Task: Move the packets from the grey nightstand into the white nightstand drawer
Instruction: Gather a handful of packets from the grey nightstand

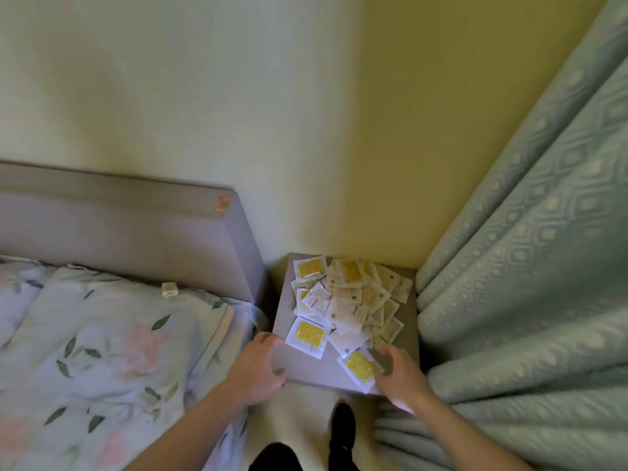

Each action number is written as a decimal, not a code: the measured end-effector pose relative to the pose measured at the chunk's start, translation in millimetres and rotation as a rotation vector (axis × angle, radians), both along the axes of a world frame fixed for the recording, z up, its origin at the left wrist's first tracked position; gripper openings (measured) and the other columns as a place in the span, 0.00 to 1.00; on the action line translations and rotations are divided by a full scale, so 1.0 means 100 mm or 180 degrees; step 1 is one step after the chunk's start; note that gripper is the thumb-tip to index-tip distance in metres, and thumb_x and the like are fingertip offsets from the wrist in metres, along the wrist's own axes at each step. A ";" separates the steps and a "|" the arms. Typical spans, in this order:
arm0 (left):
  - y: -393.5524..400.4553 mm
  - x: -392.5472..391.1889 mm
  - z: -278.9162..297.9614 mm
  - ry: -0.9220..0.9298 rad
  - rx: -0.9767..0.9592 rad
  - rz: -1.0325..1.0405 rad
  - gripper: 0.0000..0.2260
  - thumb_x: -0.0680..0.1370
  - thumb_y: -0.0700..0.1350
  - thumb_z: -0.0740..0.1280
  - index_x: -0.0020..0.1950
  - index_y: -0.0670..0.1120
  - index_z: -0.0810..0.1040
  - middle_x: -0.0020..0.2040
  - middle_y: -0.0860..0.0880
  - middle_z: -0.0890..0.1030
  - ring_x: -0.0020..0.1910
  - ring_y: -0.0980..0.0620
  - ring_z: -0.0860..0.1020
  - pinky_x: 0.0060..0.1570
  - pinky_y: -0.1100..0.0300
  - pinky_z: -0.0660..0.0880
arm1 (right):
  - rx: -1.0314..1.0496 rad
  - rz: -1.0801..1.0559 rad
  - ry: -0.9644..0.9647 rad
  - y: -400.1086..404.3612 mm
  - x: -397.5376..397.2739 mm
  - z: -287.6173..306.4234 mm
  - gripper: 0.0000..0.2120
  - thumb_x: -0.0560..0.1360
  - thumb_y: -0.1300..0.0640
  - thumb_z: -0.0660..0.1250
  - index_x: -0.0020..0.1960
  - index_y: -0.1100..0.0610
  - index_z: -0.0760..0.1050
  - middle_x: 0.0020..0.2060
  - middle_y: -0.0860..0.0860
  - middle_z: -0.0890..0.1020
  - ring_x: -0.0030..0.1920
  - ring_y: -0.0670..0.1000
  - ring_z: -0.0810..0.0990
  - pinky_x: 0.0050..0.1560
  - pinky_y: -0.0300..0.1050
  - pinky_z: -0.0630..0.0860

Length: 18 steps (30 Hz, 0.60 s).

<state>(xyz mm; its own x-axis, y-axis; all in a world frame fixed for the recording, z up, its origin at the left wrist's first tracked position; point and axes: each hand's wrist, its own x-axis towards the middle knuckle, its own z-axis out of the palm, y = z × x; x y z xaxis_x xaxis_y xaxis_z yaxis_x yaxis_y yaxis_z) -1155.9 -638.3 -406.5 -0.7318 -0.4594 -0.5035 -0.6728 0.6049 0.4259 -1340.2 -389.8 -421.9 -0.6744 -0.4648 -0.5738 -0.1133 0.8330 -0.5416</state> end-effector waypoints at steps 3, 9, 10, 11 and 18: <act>-0.11 -0.23 -0.31 -0.0107 0.0004 -0.0053 0.26 0.74 0.49 0.69 0.72 0.51 0.71 0.70 0.52 0.69 0.67 0.49 0.72 0.67 0.57 0.69 | 0.0123 0.0048 -0.0125 -0.14 -0.17 -0.33 0.27 0.75 0.58 0.71 0.73 0.53 0.70 0.69 0.49 0.73 0.68 0.51 0.74 0.60 0.38 0.69; -0.38 -0.62 -1.29 -0.0223 0.0045 -0.0320 0.27 0.76 0.48 0.67 0.75 0.53 0.66 0.73 0.55 0.64 0.72 0.52 0.67 0.69 0.61 0.67 | 0.0334 -0.0005 -0.0094 -0.25 -0.35 -1.30 0.29 0.75 0.58 0.72 0.74 0.51 0.68 0.68 0.49 0.72 0.68 0.50 0.73 0.53 0.32 0.62; -0.41 -0.69 -1.44 -0.0261 0.0017 -0.0421 0.28 0.76 0.48 0.67 0.76 0.53 0.65 0.74 0.55 0.63 0.73 0.52 0.66 0.70 0.59 0.68 | 0.0394 -0.0022 -0.0094 -0.24 -0.37 -1.45 0.30 0.74 0.58 0.73 0.74 0.52 0.69 0.67 0.50 0.73 0.67 0.51 0.74 0.54 0.32 0.62; -0.44 -0.74 -1.58 -0.0318 -0.0031 -0.0516 0.29 0.76 0.47 0.67 0.77 0.52 0.64 0.75 0.54 0.62 0.74 0.51 0.65 0.71 0.57 0.68 | 0.0462 -0.0052 -0.0100 -0.23 -0.37 -1.60 0.30 0.74 0.57 0.74 0.74 0.53 0.69 0.67 0.50 0.73 0.67 0.51 0.74 0.55 0.34 0.64; -0.46 -1.02 -2.53 -0.0002 -0.0300 -0.0919 0.33 0.73 0.47 0.72 0.77 0.52 0.65 0.76 0.53 0.62 0.73 0.48 0.66 0.70 0.52 0.70 | 0.0528 -0.0120 0.0477 -0.17 -0.23 -2.51 0.34 0.62 0.51 0.83 0.65 0.54 0.76 0.55 0.51 0.76 0.55 0.58 0.78 0.53 0.50 0.75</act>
